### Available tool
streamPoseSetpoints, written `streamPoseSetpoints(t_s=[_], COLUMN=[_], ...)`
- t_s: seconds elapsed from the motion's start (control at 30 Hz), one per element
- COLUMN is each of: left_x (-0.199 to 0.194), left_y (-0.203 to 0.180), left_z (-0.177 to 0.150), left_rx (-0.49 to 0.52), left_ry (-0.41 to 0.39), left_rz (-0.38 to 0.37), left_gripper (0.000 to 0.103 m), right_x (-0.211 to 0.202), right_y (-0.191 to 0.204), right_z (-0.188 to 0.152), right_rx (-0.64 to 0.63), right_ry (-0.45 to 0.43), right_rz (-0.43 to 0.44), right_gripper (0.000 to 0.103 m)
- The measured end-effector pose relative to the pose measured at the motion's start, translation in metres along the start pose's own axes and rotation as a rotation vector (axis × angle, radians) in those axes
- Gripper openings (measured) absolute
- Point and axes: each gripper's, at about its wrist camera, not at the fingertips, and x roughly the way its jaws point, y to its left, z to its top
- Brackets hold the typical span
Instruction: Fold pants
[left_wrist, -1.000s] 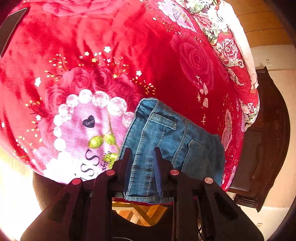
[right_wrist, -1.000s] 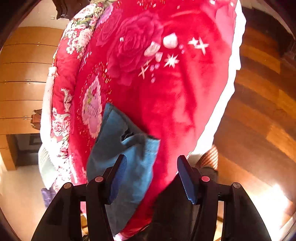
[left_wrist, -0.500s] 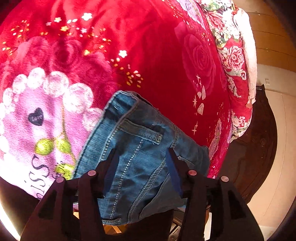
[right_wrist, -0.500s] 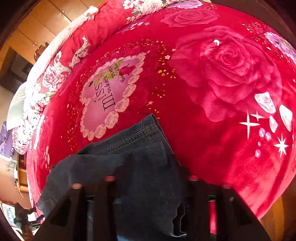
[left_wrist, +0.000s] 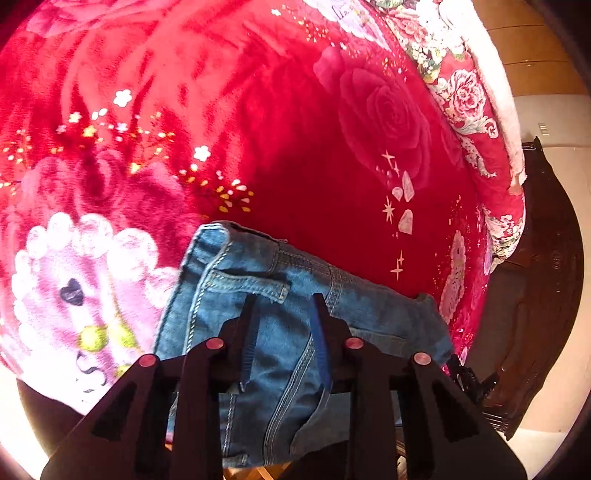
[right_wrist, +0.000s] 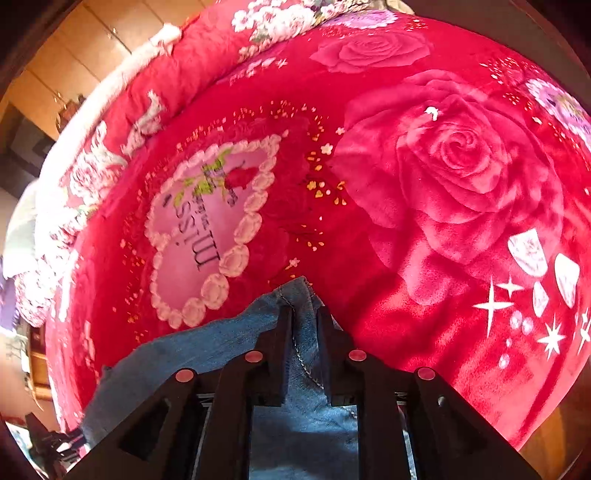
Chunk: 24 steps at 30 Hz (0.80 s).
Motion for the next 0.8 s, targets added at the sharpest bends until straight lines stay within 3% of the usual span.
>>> streamPoseSetpoints(t_s=[0.1,0.2,0.37,0.53,0.6,0.67,0.73,0.8], left_x=[-0.028,-0.034,-0.007,0.024,0.027,0.024,0.018,0.015], left_y=[0.016,0.038,0.058,0.063,0.064,0.061,0.055,0.045], left_z=[-0.024,-0.066,-0.122,-0.125,-0.118,-0.111,-0.107,-0.103], left_rx=[-0.003,-0.073,-0.219,-0.269,-0.281,-0.271,-0.272,-0.222], left_ry=[0.028,0.109,0.274,0.324,0.299,0.239,0.196,0.174], left_rz=[-0.060,-0.156,-0.305,-0.295,-0.274,-0.260,-0.256,-0.231], left_gripper=[0.026,0.046,0.048,0.048,0.048,0.046,0.026,0.013], right_x=[-0.033,-0.060,-0.079,-0.065,-0.061,-0.056,-0.050,-0.049], right_y=[-0.017,-0.037,-0.079,-0.100,-0.102,-0.101,-0.098,-0.093], right_z=[-0.019,-0.049,-0.094,-0.108,-0.113,-0.115,-0.116,-0.117], right_rx=[0.026,0.043,0.182,0.273,0.297,0.302,0.294,0.274], right_ry=[-0.004,0.017,0.016,0.049,0.057,0.070,0.079,0.067], right_rz=[0.073,0.065,0.060,0.051,0.076,0.092,0.097,0.125], right_gripper=[0.033,0.041,0.041,0.041,0.041,0.041,0.041,0.039])
